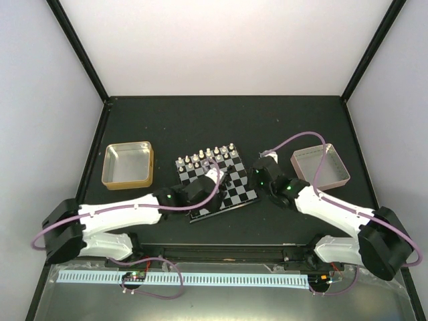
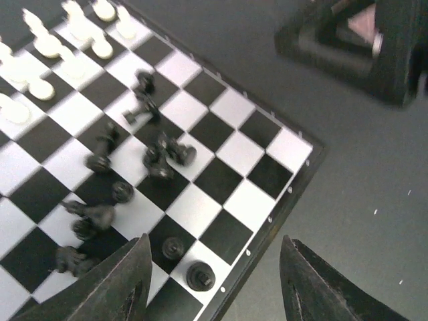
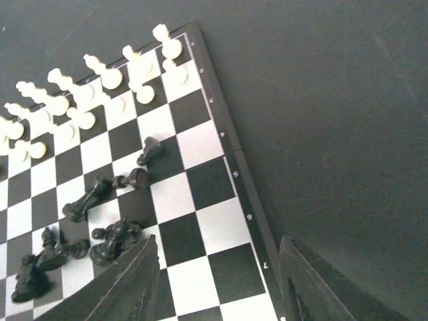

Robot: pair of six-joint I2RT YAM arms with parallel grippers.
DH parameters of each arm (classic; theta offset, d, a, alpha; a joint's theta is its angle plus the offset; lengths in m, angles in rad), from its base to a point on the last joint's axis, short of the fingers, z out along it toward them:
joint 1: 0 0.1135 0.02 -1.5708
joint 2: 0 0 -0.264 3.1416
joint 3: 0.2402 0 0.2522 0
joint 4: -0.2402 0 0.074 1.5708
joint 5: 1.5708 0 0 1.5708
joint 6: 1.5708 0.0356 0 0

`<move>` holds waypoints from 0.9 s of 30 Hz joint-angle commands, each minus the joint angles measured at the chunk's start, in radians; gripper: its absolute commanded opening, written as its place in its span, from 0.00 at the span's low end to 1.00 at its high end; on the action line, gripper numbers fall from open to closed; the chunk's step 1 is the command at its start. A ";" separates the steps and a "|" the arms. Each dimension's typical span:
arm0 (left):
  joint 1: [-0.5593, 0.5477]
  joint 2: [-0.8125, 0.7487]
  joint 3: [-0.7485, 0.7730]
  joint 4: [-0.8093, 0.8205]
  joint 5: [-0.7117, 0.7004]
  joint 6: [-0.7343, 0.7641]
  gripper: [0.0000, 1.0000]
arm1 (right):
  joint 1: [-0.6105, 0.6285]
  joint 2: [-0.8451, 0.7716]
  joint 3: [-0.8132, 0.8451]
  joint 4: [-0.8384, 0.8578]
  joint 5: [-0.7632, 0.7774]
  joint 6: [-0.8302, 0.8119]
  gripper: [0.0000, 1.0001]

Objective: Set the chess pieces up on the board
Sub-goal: Place the chess piece on the chessboard, then pick up the chess piece from the chessboard.

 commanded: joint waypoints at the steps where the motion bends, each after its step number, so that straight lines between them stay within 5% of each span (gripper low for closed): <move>1: 0.054 -0.124 0.040 -0.051 -0.029 -0.028 0.56 | -0.006 0.007 0.046 -0.005 -0.092 -0.060 0.50; 14: 0.352 -0.581 -0.047 -0.183 -0.064 -0.013 0.68 | -0.002 0.198 0.178 -0.032 -0.279 -0.092 0.48; 27: 0.382 -0.759 0.064 -0.394 -0.109 0.138 0.73 | 0.036 0.387 0.349 -0.160 -0.211 -0.082 0.41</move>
